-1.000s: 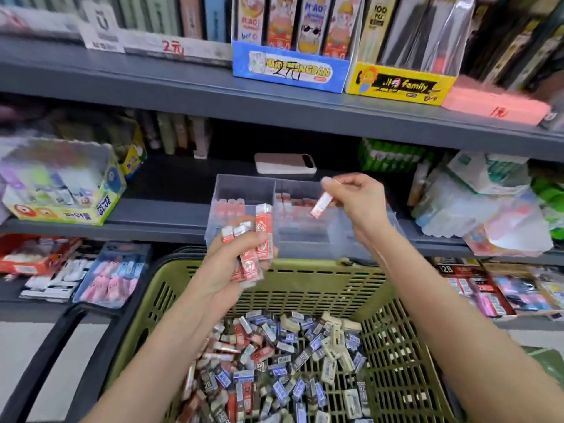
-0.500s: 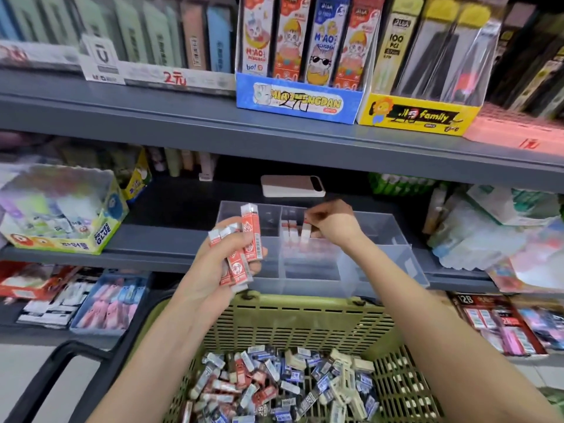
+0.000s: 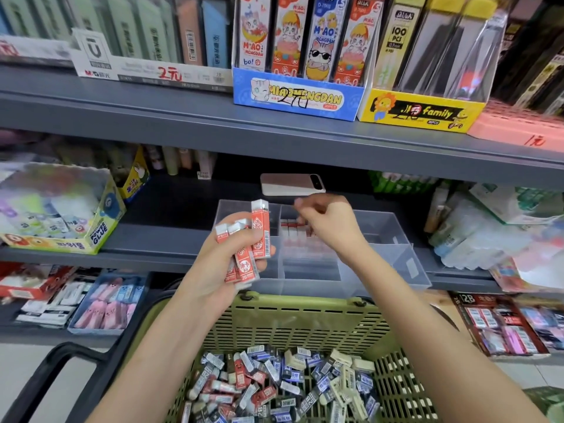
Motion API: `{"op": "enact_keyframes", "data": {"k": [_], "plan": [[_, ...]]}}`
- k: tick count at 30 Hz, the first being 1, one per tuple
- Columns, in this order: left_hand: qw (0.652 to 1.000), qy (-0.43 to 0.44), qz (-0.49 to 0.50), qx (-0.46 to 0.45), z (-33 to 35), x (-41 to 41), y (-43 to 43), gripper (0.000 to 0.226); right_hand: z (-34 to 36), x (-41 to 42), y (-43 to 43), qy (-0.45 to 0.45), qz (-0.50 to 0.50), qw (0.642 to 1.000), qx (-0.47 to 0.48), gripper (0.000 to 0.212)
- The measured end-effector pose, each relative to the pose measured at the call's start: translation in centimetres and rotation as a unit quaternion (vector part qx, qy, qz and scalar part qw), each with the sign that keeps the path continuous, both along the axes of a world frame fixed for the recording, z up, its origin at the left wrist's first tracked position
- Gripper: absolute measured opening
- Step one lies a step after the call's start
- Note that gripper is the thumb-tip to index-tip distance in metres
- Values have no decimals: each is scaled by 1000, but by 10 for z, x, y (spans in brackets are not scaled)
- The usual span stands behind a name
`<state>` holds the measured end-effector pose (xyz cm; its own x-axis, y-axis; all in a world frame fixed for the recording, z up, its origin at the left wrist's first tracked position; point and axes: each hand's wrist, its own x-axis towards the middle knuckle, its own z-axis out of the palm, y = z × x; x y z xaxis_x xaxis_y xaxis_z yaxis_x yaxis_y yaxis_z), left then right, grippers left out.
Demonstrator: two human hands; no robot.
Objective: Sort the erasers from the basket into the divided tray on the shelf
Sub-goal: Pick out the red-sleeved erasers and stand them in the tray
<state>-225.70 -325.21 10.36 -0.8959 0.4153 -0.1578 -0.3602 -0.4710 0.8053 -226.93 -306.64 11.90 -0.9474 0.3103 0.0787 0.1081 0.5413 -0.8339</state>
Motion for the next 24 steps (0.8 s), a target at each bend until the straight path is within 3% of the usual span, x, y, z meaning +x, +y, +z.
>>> {"op": "enact_keyframes", "data": {"k": [2,5,9,11,13,15,17,20,24], "plan": [[1000,10,-4,-23,0,0,0,37,16,18,-10,11,114,975,-188,18],[997,40,-31,-55,1,2,3,35,28,37,-22,-11,240,945,-223,15],[997,35,-46,-58,5,5,9,35,33,37,-9,-23,223,912,-343,13],[997,21,-29,-62,6,5,10,37,34,28,9,7,109,916,-386,5],[999,0,-12,-52,7,4,9,40,29,15,28,30,-16,946,-323,5],[999,-27,3,-33,10,4,9,57,21,3,37,-9,-60,971,-233,4],[998,-46,11,-27,11,4,8,64,10,-7,39,-70,-62,981,-170,15],[998,-60,11,-27,12,3,8,54,3,-17,39,-146,-41,987,-63,14],[997,-66,6,-32,10,1,7,52,3,-27,42,-171,-19,984,-35,8]]}}
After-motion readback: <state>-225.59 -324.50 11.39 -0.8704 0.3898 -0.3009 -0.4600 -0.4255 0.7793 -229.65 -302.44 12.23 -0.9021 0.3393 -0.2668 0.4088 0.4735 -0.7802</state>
